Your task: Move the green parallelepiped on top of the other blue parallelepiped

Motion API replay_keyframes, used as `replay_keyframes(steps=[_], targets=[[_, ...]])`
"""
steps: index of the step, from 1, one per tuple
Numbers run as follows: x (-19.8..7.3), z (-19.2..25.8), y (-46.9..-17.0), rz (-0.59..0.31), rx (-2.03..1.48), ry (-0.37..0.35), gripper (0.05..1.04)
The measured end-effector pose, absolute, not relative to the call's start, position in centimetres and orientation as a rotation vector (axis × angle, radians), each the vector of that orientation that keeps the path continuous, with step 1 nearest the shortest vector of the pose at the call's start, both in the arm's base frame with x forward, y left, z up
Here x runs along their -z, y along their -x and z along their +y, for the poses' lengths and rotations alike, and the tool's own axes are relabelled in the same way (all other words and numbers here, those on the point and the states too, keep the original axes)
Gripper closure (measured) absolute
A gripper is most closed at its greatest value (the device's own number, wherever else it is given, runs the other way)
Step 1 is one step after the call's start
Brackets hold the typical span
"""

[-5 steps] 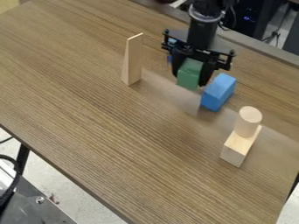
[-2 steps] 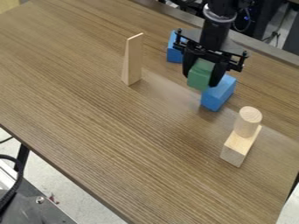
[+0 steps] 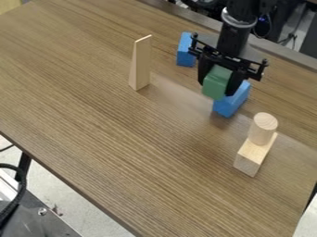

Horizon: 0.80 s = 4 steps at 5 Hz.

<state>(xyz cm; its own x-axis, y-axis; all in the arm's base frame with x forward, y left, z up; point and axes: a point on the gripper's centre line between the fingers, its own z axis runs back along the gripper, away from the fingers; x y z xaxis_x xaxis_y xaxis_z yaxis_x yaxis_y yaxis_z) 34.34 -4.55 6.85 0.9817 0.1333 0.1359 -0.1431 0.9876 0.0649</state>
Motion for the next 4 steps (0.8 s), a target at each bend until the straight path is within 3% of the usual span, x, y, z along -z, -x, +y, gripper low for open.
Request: replay_keyframes(steps=[4], targets=[[-7.9,-5.4,-35.0,-0.140,-0.070,-0.052,0.481]])
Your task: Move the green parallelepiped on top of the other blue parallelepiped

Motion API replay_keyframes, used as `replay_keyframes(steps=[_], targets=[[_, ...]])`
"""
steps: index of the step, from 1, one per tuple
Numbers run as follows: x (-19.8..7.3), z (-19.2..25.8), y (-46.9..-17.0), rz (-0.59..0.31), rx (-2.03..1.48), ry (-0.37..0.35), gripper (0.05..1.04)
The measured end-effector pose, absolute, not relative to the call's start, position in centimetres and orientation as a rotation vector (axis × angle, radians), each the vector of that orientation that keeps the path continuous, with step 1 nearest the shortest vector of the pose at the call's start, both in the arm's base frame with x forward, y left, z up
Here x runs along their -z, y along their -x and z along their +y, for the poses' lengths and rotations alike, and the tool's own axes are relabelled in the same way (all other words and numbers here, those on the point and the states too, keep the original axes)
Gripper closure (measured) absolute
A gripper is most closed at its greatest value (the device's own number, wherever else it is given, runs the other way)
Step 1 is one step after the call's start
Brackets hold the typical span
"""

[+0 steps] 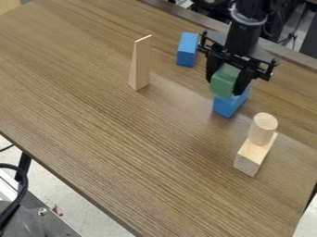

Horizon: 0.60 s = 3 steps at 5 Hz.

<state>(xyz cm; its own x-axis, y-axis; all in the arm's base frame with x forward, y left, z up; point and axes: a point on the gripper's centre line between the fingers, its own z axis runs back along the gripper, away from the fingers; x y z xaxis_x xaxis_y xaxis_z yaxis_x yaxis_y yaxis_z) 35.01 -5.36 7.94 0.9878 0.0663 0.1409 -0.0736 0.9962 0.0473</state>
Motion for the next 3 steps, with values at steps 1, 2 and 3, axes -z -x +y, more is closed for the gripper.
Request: replay_keyframes(steps=[1,2,3], targets=[[-7.55,-5.21,-35.58,-0.126,-0.057,-0.053,0.481],[-7.77,-5.17,-36.03,-0.131,-0.027,-0.054,0.481],[-6.95,-5.14,-36.01,-0.112,-0.016,-0.063,0.481]])
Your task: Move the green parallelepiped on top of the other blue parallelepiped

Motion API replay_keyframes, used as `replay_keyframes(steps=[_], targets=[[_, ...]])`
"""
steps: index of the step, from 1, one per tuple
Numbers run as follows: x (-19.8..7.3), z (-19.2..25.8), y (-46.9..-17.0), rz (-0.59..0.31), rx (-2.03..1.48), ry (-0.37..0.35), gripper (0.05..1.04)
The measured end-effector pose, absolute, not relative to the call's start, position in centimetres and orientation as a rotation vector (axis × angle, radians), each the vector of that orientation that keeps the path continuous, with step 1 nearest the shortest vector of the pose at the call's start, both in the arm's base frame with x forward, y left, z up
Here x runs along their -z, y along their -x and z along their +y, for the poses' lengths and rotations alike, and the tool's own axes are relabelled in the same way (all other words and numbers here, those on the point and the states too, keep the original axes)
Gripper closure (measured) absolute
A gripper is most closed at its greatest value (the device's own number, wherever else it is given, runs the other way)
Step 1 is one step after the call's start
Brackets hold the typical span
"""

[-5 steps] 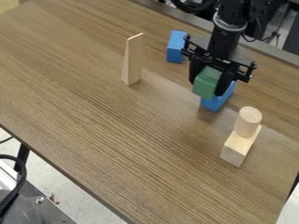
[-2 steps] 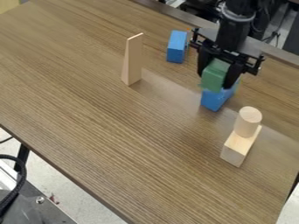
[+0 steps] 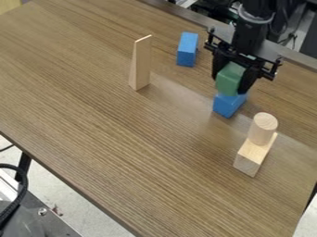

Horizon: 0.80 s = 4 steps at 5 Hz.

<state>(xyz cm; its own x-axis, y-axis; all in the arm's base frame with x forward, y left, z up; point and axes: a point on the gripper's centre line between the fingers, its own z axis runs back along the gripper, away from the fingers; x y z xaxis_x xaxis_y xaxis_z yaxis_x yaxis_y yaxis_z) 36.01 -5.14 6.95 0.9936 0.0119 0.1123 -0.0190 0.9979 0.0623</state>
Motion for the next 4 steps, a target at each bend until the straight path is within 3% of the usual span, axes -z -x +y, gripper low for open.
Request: replay_keyframes(steps=[4], targets=[[-5.54,-5.08,-36.43,-0.086,-0.013,-0.074,0.481]])
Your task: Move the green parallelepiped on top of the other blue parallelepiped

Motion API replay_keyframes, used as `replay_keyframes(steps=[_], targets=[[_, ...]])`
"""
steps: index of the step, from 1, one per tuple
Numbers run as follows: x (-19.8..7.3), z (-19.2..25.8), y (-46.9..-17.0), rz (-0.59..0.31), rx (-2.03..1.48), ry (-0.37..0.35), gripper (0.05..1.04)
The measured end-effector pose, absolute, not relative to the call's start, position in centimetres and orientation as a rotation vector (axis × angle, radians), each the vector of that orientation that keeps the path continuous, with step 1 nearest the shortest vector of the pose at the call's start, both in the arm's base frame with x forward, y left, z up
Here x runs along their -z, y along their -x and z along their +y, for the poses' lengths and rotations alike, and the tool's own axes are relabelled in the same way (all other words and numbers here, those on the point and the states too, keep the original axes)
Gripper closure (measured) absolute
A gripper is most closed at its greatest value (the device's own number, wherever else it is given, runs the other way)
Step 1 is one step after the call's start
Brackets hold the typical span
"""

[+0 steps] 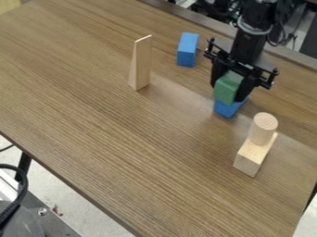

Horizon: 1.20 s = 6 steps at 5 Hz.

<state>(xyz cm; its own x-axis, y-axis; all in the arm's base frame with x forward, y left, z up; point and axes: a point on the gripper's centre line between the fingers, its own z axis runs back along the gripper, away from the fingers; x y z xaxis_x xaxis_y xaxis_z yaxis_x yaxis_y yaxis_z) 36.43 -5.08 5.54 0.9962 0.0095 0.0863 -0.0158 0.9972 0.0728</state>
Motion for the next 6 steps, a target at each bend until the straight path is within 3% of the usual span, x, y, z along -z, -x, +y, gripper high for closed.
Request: replay_keyframes(steps=[2,3,4,5,6], targets=[[-5.67,-5.10,-37.01,-0.093,-0.029,-0.069,0.481],[-5.74,-4.97,-37.11,-0.096,-0.034,-0.068,0.431],[-5.74,-4.91,-37.11,-0.096,-0.039,-0.068,0.140],[-5.50,-4.84,-36.93,-0.092,-0.044,-0.071,0.079],[-5.01,-4.75,-36.51,-0.081,-0.040,-0.077,0.084]])
